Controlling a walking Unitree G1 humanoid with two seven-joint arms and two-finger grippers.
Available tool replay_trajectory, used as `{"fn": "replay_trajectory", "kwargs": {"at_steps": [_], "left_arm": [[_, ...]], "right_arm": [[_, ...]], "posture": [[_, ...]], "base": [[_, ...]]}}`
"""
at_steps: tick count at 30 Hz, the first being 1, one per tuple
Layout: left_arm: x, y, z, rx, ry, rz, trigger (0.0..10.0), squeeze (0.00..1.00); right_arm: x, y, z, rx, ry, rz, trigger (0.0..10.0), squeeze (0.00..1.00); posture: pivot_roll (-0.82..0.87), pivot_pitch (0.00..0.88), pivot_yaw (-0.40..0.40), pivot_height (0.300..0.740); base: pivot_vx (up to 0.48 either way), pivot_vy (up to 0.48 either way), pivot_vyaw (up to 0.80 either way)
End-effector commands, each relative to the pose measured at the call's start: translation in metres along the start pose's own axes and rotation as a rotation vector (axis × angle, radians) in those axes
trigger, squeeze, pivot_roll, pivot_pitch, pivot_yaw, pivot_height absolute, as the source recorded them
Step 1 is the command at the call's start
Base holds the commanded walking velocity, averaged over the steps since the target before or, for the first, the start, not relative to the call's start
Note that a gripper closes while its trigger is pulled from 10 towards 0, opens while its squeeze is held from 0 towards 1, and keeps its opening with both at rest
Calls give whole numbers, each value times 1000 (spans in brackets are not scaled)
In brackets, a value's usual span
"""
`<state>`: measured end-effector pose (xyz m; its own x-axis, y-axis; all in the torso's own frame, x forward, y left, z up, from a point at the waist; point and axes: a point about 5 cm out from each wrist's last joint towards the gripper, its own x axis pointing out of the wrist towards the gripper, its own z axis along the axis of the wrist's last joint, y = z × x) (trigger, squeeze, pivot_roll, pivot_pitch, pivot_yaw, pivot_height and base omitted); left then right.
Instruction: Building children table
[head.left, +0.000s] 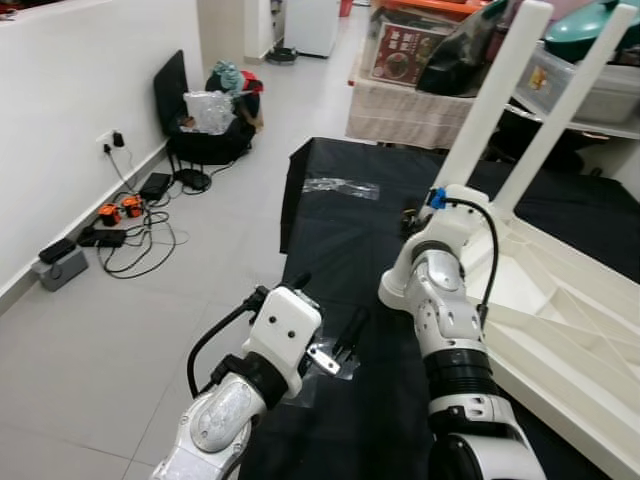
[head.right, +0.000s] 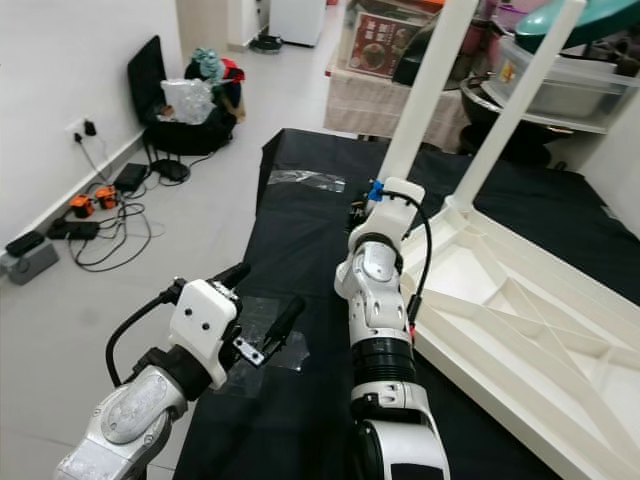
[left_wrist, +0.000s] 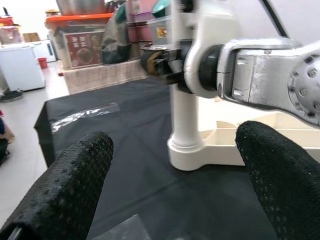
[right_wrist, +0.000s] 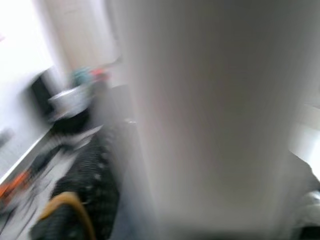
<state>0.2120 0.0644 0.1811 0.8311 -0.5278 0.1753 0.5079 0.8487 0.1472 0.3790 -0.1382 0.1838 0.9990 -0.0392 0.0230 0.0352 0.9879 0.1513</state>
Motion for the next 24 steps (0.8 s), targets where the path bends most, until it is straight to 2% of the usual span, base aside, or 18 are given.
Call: {"fn": "replay_trajectory", "kwargs": {"at_steps": [1,2,4,6,7,8,9,10,11,12,13,14,15,17,20,21,24], "left_arm": [[1,-1,0,0,-1,-5,10000,0],[1,-2,0,0,0,-8,10000,0],[1,-2,0,0,0,-8,10000,0],[1,-2,0,-1,-1,-8,10000,0],[1,-2,0,-1,-1,-8,10000,0],[1,-2,0,-1,-2,-5,10000,0],[1,-2,0,-1,-2,-5,10000,0],[2,-1,1,0,-4,-2,10000,0],[2,-1,1,0,-4,-2,10000,0],[2,-1,1,1,-4,0,10000,0],[2,-1,1,1,-4,0,10000,0],[2,0,1,2,-5,1,10000,0],[2,0,1,2,-5,1,10000,0],[2,0,1,2,-5,0,10000,0],[2,-1,1,1,-6,-1,10000,0],[2,0,1,2,-5,0,10000,0],[2,0,1,5,-4,2,10000,0]], "right_arm": [[0,27,-5,-51,92,304,10000,0],[-3,33,-9,-59,134,402,10000,0],[-3,33,-9,-59,134,402,10000,0],[-9,37,-7,-84,150,596,10000,0],[-9,37,-7,-84,150,596,10000,0],[-12,34,-1,-77,156,725,10000,0],[-12,34,-1,-77,156,725,10000,0],[-14,28,7,-85,145,848,10000,0],[-14,28,7,-85,145,848,10000,0],[-14,23,12,-76,132,925,10000,0],[-14,23,12,-76,132,925,10000,0],[-15,19,19,-49,115,1004,10000,0],[-15,19,19,-49,115,1004,10000,0],[-17,17,25,3,92,1127,10000,0],[-17,19,24,24,98,1159,10000,0],[-12,20,21,31,99,1128,0,0],[-9,22,17,35,91,1086,0,0]], "posture": [[78,0,-112,740],[78,0,-112,740],[78,0,-112,740],[84,0,-116,740],[84,0,-116,740],[84,0,-117,740],[84,0,-117,740],[89,0,-119,740],[89,0,-119,740],[89,0,-119,740],[89,0,-119,740],[89,0,-118,740],[89,0,-118,740],[88,0,-113,740],[90,0,-115,740],[90,0,-115,740],[98,0,-117,740]], "base": [[0,0,0],[0,0,0],[0,0,0],[0,0,0],[0,0,0],[0,0,0],[0,0,0],[0,0,0],[0,0,0],[0,0,0],[0,0,0],[0,0,0],[0,0,0],[0,0,0],[0,0,0],[0,0,0],[0,0,0]]}}
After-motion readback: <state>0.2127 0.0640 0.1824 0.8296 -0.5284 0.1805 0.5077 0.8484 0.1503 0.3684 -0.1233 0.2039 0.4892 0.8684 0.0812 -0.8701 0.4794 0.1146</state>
